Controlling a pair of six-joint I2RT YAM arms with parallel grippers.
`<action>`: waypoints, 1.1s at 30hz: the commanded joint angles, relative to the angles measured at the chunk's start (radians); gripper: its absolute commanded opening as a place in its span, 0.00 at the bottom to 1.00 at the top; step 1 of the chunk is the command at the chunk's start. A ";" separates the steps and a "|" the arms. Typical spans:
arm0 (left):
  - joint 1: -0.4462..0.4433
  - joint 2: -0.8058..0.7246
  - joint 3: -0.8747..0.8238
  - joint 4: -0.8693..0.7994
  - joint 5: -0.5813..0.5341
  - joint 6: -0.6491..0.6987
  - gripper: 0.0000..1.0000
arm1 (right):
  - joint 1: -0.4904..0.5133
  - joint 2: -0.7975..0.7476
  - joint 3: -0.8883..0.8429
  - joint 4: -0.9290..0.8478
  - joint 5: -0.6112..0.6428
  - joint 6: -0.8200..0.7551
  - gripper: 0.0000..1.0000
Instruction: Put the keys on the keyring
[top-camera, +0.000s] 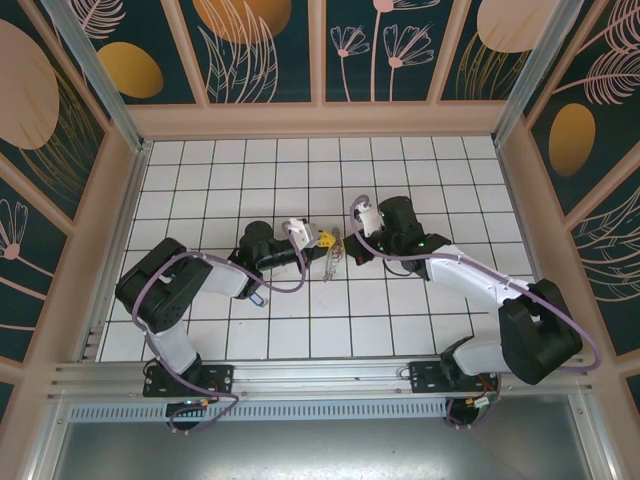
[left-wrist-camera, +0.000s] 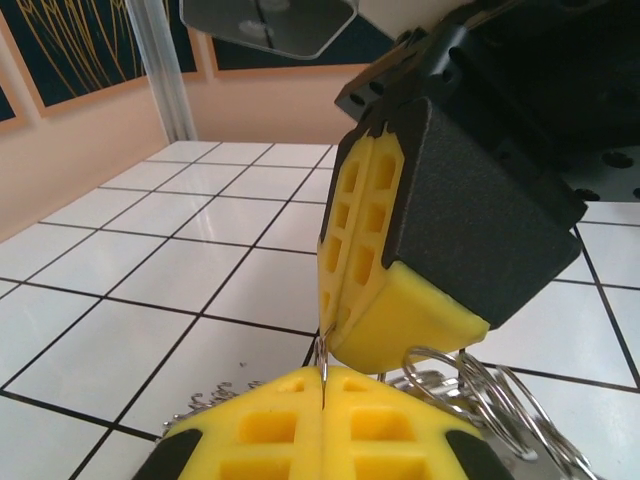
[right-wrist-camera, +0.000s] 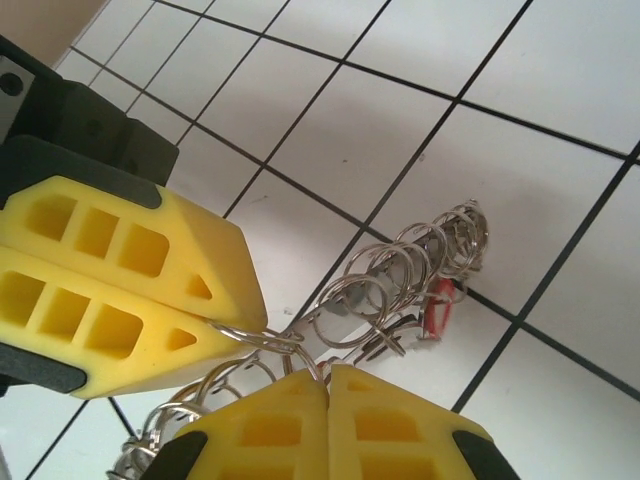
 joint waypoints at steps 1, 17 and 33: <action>-0.009 0.009 -0.002 0.196 0.054 -0.055 0.00 | -0.034 0.029 -0.033 0.028 -0.052 0.038 0.00; -0.010 0.067 -0.024 0.370 0.037 -0.151 0.00 | -0.079 0.141 -0.080 0.183 -0.252 0.155 0.00; -0.010 0.084 -0.032 0.392 0.038 -0.166 0.00 | -0.082 0.196 -0.053 0.222 -0.411 0.204 0.05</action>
